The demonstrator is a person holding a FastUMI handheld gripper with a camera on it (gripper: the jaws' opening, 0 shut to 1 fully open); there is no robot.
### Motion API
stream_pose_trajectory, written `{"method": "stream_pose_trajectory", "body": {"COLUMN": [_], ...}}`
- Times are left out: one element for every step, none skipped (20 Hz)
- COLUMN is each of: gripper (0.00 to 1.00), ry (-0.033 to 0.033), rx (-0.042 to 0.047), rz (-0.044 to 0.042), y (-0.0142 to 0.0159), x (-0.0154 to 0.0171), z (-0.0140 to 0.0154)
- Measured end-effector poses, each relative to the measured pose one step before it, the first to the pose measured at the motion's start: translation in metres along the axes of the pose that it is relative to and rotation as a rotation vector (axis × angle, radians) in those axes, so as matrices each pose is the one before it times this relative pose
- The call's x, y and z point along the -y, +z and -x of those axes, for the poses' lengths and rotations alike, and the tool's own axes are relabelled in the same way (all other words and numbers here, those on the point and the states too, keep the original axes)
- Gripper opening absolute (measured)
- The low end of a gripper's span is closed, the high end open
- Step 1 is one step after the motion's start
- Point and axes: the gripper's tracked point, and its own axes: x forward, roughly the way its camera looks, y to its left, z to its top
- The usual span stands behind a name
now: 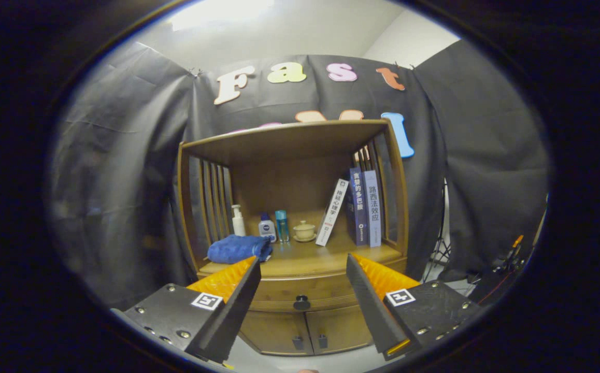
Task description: Pull open the drawer, take out the items inside it, and place them on the countertop above the cabinet.
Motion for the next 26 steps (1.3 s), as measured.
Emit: {"method": "stream_pose_trajectory", "body": {"gripper": [0.99, 0.99, 0.99, 0.99, 0.99, 0.99, 0.99, 0.99, 0.99, 0.99, 0.99, 1.0, 0.99, 0.99, 1.0, 0.99, 0.99, 0.99, 0.98, 0.98, 0.87, 0.77, 0.66, 0.55, 0.44, 0.4], "ry": [0.00581, 0.00354, 0.00362, 0.00176, -0.00267, 0.00067, -0.00381, -0.00167, -0.0042, -0.00559, -0.01878, -0.01118, -0.00853, 0.00231, 0.0167, 0.04003, -0.00312, -0.00682, 0.00732, -0.00103, 0.00277, 0.00989, -0.03617, -0.03118, -0.0168, -0.0024], "rx": [-0.00433, -0.00557, -0.01194, -0.01551, -0.00999, -0.00718, -0.0098, -0.01284, -0.00995, -0.02469, -0.01174, -0.01075, -0.02984, -0.02311, -0.0168, 0.01252, -0.00082, -0.00994, -0.00024, 0.01474, 0.0035, -0.00358, 0.01803, 0.0044, 0.01428, 0.00686], "rz": [-0.00862, -0.00993, -0.00876, -0.00402, -0.00065, 0.01202, 0.0207, 0.02706, 0.02488, 0.02015, -0.00055, 0.00048, -0.00836, -0.01905, -0.02725, -0.03565, -0.01073, 0.00978, 0.00744, 0.01615, 0.02191, 0.00892, 0.0041, 0.00689, 0.01137, 0.00506], "y": [-0.0094, -0.01047, -0.01297, -0.0131, -0.01432, -0.01324, -0.0151, -0.01508, -0.017, -0.01815, -0.0169, -0.01542, -0.01629, -0.01189, -0.00811, 0.00258, -0.00385, -0.00004, -0.00158, 0.00369, 0.00097, -0.00202, 0.00621, -0.00068, -0.0025, 0.00074], "x": [0.00047, 0.00074, 0.00131, 0.00231, 0.00361, 0.00221, 0.00322, 0.00305, 0.00283, 0.00339, 0.00545, 0.00246, 0.00123, -0.00111, -0.00412, -0.00855, -0.00307, 0.00045, -0.00698, -0.00419, -0.00385, -0.00745, 0.00491, -0.00081, -0.00123, 0.00054], "z": [-0.01009, -0.01076, -0.01081, -0.01182, -0.01094, -0.01067, -0.01087, -0.00868, -0.00778, -0.00703, -0.00805, -0.00753, -0.00859, -0.00946, -0.00851, -0.00378, -0.00824, -0.00389, -0.00234, -0.00496, 0.00073, -0.01409, 0.00788, -0.00581, 0.00403, 0.00051]}}
